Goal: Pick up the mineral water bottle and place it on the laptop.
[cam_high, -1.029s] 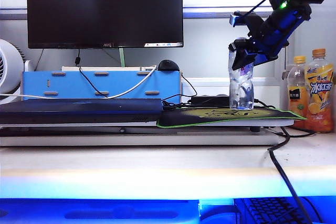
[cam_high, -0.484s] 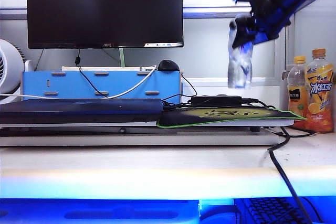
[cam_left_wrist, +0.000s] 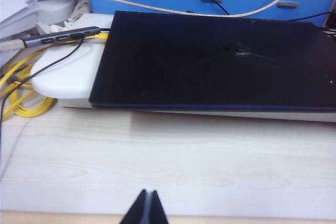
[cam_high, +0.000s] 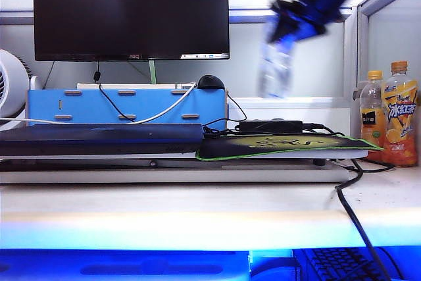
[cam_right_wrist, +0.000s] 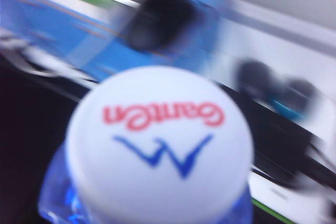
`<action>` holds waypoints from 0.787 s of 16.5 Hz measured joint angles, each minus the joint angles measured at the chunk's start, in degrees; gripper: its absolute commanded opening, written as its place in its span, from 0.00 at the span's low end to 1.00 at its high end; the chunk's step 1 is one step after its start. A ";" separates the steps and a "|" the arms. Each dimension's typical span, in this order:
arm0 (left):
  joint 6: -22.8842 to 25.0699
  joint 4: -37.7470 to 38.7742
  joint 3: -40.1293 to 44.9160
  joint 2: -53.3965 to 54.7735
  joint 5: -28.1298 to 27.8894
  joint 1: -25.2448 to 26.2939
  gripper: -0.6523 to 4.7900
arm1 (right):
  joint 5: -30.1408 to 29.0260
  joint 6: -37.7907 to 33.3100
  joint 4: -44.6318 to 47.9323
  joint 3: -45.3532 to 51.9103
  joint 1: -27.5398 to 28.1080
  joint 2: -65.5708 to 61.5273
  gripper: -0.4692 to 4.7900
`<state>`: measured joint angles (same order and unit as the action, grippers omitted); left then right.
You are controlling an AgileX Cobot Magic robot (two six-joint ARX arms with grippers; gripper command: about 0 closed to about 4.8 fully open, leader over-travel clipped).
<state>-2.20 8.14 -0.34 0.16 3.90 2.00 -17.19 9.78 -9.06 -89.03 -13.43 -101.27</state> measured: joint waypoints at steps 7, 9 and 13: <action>-0.02 0.02 0.00 0.00 0.00 0.00 0.12 | 1.16 2.43 -4.52 0.00 -10.40 0.74 0.08; 0.00 0.02 0.00 0.00 0.00 0.00 0.12 | 1.03 2.56 -4.48 0.00 -13.99 0.74 0.08; -0.02 0.02 0.00 0.00 0.00 0.00 0.12 | 0.59 3.80 -3.26 0.00 -19.93 0.74 0.08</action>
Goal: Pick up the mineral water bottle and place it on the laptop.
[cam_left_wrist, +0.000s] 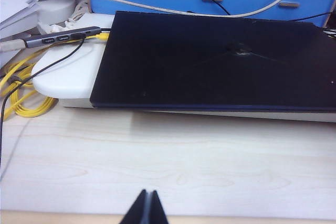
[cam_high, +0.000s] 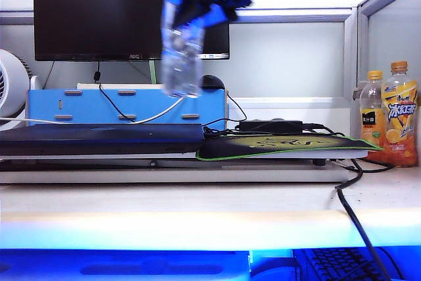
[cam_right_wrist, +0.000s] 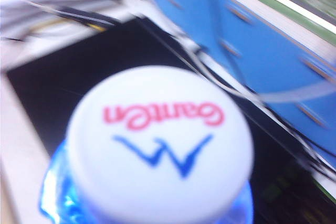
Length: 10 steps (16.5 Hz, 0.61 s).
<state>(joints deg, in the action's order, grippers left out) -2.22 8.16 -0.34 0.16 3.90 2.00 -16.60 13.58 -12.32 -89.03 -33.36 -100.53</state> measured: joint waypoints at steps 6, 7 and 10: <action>0.02 0.00 0.00 0.00 0.00 0.00 0.12 | -3.19 -2.16 1.99 0.00 -0.79 0.00 0.08; 0.02 0.00 0.00 0.00 0.00 0.00 0.12 | -3.78 -2.78 3.34 0.00 -1.22 0.00 0.08; 0.00 0.00 0.00 0.00 0.00 0.00 0.12 | -3.87 -3.10 3.89 0.00 -3.58 -0.07 0.08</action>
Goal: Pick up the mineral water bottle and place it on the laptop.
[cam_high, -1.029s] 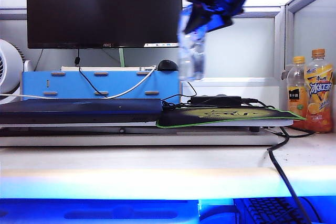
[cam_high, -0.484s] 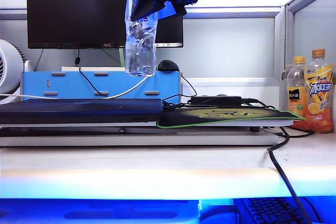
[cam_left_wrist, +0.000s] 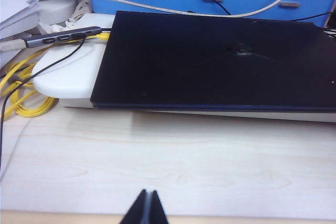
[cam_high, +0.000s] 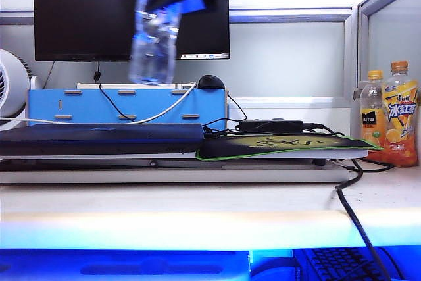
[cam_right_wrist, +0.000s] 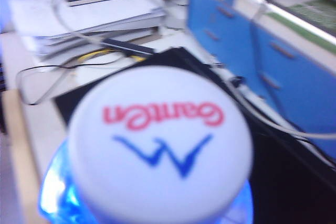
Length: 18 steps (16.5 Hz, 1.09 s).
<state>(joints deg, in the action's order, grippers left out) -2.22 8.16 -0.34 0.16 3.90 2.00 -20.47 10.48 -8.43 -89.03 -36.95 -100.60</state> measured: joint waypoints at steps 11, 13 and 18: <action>0.00 0.00 0.00 0.00 0.00 0.00 0.12 | 0.13 -1.73 2.40 0.11 -2.32 -4.96 0.08; 0.00 0.00 0.00 0.02 -0.02 0.00 0.12 | 0.76 -2.54 7.65 0.11 -2.51 -7.17 0.08; 0.00 0.02 0.00 0.02 0.00 0.00 0.12 | 2.60 -2.58 13.31 -0.28 -2.12 -11.19 0.08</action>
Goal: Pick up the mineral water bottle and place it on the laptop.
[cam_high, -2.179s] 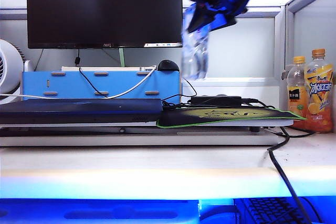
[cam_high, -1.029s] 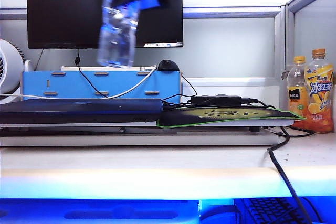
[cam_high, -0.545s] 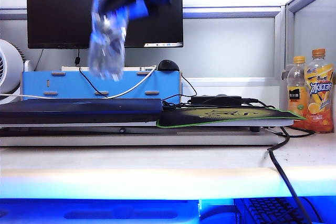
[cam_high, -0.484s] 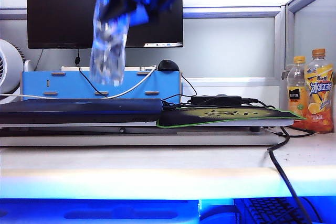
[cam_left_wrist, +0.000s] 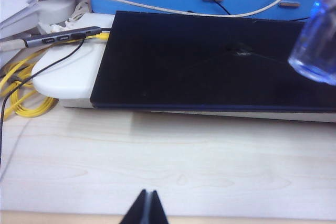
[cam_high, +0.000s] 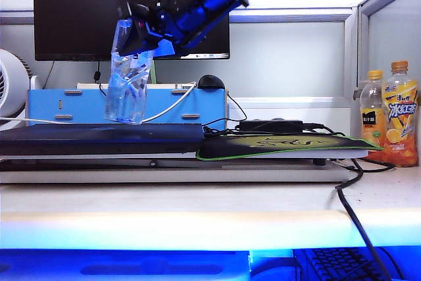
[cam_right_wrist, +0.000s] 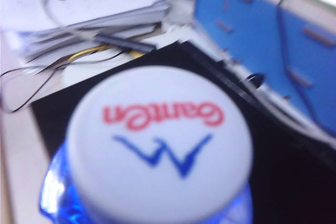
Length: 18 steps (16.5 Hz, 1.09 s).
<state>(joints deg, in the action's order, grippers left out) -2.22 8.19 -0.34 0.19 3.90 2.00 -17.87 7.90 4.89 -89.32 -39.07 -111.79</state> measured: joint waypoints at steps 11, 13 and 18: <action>0.02 -0.02 0.00 -0.02 0.02 0.00 0.12 | -0.20 -0.15 -0.85 -6.45 0.83 -6.60 0.08; 0.02 -0.02 0.00 -0.02 0.00 0.00 0.12 | -0.28 -0.15 -1.18 -6.64 0.83 -6.69 0.08; 0.02 -0.02 0.00 -0.02 0.00 0.00 0.12 | -1.09 -0.15 -1.29 -6.86 0.81 -7.06 0.08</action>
<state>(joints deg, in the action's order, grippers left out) -2.20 8.16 -0.34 0.16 3.90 2.00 -18.96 7.75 3.60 -96.18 -38.26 -118.85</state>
